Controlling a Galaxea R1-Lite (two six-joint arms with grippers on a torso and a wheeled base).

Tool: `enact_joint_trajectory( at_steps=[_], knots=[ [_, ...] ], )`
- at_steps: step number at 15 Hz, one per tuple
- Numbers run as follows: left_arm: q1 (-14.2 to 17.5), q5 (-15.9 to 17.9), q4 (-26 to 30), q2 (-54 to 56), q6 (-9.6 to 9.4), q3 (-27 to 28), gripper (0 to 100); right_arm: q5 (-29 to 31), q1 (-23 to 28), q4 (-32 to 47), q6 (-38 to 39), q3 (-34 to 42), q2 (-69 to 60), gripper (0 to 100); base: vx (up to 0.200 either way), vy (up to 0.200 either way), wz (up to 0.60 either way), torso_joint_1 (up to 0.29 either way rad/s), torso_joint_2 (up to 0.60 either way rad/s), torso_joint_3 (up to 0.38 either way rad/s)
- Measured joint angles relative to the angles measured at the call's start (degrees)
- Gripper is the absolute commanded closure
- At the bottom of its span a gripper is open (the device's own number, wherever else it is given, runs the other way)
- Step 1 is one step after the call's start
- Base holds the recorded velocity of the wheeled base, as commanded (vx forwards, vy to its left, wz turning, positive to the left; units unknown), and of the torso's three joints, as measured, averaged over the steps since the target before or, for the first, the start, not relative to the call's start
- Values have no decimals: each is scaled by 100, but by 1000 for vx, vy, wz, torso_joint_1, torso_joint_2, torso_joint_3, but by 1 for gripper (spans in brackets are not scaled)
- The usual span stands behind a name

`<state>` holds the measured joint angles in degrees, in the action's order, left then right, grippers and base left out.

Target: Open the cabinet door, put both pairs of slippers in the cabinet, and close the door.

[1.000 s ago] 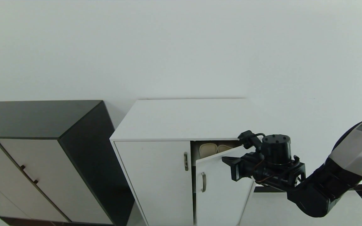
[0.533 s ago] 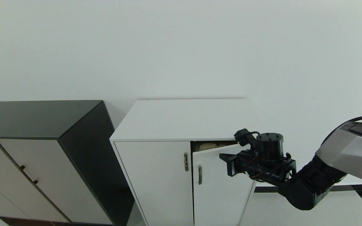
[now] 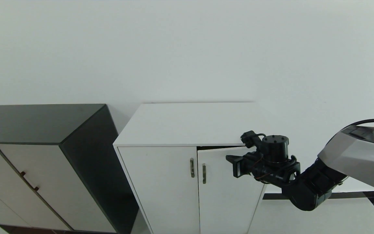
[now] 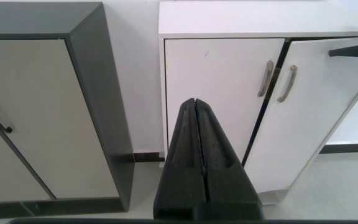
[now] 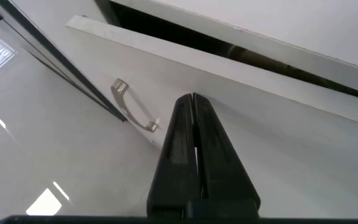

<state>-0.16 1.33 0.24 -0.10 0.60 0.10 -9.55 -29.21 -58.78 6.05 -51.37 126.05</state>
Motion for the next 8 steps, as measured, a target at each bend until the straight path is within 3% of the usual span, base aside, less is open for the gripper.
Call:
enact_joint_trajectory(
  at_steps=[8],
  knots=[
    [-2, 0, 0, 0, -2, 0, 100, 0, 167, 0, 9, -183, 124, 100, 0, 0, 0, 0, 0, 0]
  ],
)
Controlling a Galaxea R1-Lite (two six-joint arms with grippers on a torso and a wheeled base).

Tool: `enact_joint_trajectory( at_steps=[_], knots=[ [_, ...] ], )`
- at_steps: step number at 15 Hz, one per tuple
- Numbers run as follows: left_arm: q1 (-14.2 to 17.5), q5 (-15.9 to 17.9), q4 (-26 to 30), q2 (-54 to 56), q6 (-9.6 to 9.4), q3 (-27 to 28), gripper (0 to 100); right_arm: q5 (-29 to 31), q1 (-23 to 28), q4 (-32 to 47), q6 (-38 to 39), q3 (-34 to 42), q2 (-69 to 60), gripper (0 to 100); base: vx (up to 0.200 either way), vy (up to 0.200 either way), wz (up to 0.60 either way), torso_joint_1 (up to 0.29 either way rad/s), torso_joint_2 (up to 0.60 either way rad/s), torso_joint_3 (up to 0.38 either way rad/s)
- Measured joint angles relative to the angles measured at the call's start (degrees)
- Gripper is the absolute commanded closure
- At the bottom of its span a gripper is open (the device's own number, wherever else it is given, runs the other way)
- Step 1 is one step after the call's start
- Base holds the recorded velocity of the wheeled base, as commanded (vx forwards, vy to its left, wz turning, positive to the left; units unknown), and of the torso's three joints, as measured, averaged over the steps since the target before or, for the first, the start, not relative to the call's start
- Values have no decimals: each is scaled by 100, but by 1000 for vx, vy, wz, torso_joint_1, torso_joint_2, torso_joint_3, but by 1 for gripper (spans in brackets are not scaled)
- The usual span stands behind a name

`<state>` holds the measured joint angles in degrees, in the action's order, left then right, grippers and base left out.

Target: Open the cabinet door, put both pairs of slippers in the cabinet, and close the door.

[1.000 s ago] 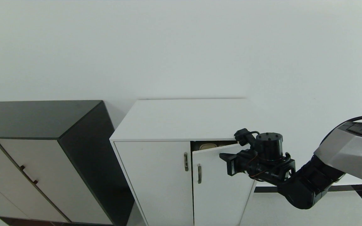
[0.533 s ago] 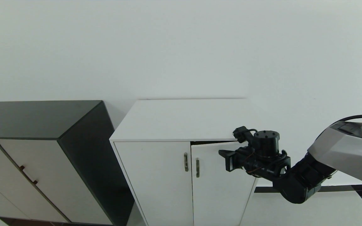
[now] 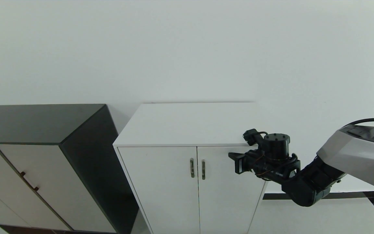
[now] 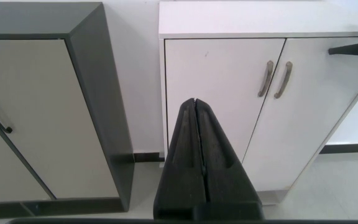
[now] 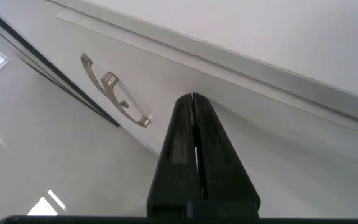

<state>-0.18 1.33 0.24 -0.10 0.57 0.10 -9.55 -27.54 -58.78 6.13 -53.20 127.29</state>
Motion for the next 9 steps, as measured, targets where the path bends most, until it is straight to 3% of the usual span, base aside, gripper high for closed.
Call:
enact_joint_trajectory(
  at_steps=[9],
  knots=[
    [0, 0, 2, 0, 2, 0, 100, 0, 59, 0, 2, -84, 73, 100, 0, 0, 0, 0, 0, 0]
  ],
)
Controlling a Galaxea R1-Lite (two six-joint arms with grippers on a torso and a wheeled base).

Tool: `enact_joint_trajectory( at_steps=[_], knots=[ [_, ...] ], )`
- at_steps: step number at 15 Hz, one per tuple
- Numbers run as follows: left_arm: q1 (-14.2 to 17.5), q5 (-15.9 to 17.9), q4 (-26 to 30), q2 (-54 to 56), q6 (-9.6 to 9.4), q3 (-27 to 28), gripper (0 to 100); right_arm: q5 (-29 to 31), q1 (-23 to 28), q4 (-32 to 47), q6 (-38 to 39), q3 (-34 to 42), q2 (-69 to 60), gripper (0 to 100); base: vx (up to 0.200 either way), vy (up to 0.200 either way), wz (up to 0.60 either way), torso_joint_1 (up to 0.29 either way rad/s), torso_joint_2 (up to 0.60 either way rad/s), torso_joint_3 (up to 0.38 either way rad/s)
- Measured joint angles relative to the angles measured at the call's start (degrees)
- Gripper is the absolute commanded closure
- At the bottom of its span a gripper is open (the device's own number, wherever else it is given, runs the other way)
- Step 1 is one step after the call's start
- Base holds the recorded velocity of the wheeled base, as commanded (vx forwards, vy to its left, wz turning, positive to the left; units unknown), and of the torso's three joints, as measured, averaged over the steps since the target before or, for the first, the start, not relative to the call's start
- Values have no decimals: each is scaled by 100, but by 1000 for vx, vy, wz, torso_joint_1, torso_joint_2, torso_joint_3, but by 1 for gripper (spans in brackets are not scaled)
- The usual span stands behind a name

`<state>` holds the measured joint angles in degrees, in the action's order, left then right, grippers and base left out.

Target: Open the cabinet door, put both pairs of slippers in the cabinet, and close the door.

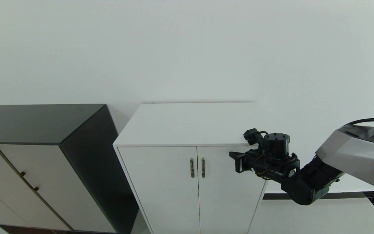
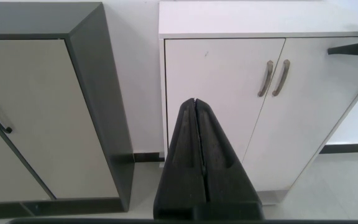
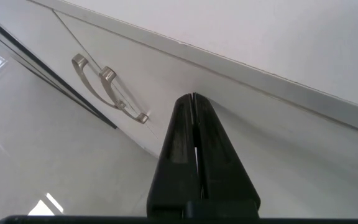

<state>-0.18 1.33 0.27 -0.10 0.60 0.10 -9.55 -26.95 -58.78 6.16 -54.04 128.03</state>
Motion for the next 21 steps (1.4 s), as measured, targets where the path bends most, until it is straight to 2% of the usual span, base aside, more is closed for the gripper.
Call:
enact_joint_trajectory(
  at_steps=[7, 12, 16, 21],
  knots=[
    [0, 0, -2, 0, 0, 0, 100, 9, 30, -22, -4, 116, -63, 100, 0, 0, 0, 0, 0, 0],
    [0, 0, 0, 0, 5, 0, 100, 38, 26, -88, -6, 958, -823, 100, 0, 0, 0, 0, 0, 0],
    [0, 0, 0, 0, 6, 0, 100, 82, 50, -88, -63, 2293, -2018, 100, 0, 0, 0, 0, 0, 0],
    [0, 0, 0, 0, 9, 0, 100, 585, 391, -78, -558, 4302, -3699, 100, 0, 0, 0, 0, 0, 0]
  ],
)
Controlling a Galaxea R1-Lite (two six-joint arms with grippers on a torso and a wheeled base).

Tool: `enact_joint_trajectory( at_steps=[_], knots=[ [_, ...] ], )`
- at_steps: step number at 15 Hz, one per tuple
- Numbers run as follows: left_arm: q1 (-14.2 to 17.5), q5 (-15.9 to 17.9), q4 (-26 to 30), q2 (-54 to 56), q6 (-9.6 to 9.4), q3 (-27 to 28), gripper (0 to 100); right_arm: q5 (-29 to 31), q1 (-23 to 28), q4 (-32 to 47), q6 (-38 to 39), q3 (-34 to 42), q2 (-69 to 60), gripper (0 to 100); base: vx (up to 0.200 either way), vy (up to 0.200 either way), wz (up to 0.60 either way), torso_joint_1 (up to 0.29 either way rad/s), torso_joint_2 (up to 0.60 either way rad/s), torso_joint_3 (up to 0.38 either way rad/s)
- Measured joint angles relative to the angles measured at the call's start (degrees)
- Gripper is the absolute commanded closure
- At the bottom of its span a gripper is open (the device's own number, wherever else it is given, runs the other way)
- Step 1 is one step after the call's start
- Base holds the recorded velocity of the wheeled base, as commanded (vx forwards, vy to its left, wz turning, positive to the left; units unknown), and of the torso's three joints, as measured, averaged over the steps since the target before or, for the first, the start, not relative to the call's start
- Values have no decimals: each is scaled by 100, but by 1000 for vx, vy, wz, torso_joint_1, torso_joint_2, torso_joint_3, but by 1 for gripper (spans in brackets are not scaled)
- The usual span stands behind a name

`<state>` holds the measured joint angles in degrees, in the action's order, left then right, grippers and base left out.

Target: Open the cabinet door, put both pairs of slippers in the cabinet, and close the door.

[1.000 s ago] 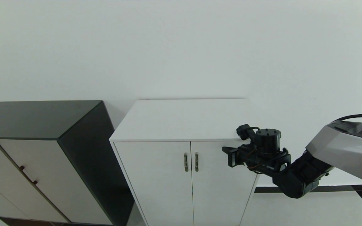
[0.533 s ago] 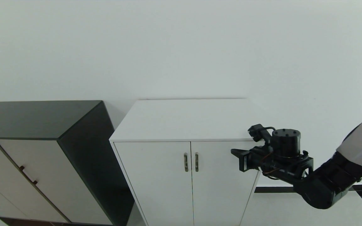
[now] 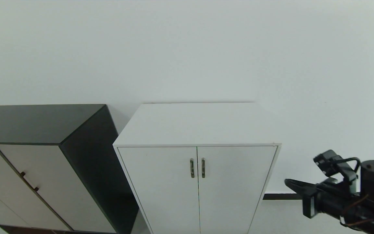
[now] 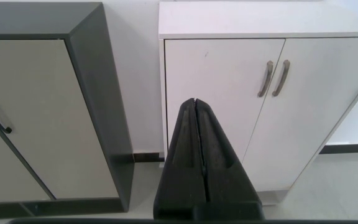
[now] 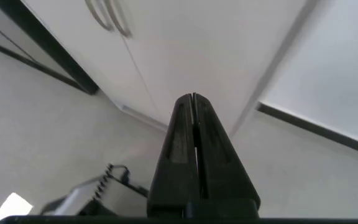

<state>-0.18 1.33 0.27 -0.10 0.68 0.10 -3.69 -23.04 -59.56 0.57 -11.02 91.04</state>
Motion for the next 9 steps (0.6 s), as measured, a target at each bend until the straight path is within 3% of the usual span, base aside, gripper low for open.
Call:
enact_joint_trajectory(
  at_steps=[2, 4, 9],
  knots=[
    [0, 0, 0, 0, -6, 0, 100, 66, 389, 201, -223, 623, -702, 100, 0, 0, 0, 0, 0, 0],
    [0, 0, -2, 0, -6, 0, 100, 74, 756, 959, -317, 891, -1504, 100, 0, 0, 0, 0, 0, 0],
    [0, 0, 0, 0, -9, 0, 100, 80, 1246, 3855, -410, 1047, -4553, 100, 0, 0, 0, 0, 0, 0]
  ],
)
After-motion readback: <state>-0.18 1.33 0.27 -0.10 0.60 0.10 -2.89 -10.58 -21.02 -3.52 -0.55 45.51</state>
